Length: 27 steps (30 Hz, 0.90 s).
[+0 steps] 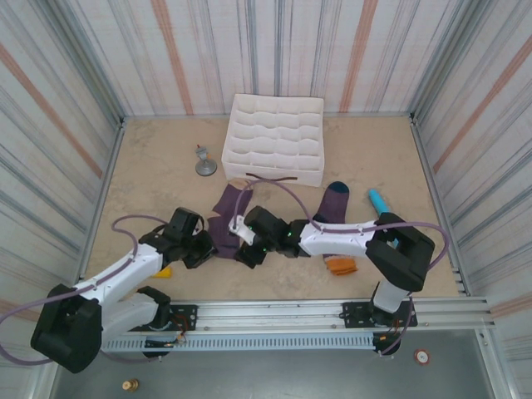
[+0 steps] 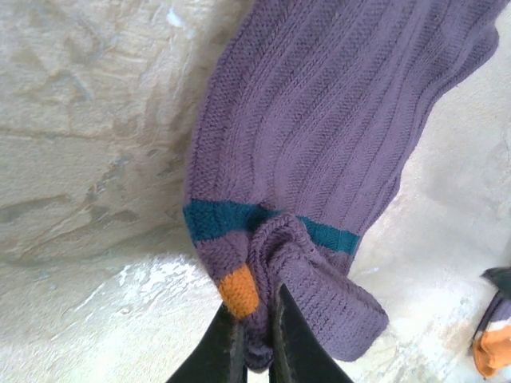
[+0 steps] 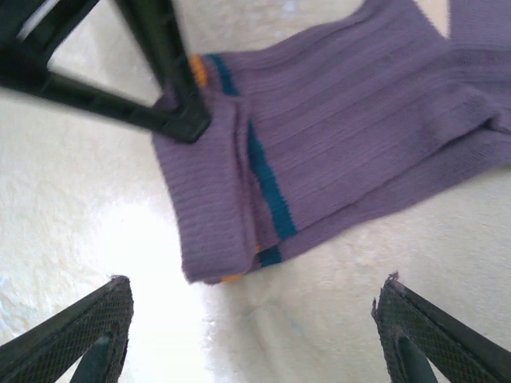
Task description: Roll the socks
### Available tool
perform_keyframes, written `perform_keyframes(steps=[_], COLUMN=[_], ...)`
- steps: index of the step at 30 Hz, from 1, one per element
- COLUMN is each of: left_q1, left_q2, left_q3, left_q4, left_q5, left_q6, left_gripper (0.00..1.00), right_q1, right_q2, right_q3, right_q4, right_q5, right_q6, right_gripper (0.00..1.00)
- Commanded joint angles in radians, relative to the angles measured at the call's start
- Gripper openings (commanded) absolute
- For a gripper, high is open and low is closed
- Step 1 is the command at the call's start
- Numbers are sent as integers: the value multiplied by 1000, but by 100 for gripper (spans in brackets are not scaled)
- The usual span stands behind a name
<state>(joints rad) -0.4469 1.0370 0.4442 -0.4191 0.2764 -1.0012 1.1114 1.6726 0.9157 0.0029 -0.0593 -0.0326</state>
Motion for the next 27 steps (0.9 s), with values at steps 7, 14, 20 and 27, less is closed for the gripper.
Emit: perform_keyframes(steps=[7, 14, 20, 27], left_q1=[69, 86, 108, 120], left_q2=[87, 116, 117, 129], left_q3=[85, 103, 104, 102], left_q4=[-129, -139, -158, -156], left_q5=[166, 212, 232, 251], left_q6=[153, 181, 204, 219], left_gripper=[0, 0, 0, 0], right_q1=[197, 226, 227, 226], right_q2=[11, 103, 172, 204], right_q3=[-125, -106, -81, -78], right_q4=[346, 463, 494, 489], right_q5=[357, 403, 404, 403], right_q6=[-319, -393, -432, -432], right_gripper=[77, 69, 54, 43])
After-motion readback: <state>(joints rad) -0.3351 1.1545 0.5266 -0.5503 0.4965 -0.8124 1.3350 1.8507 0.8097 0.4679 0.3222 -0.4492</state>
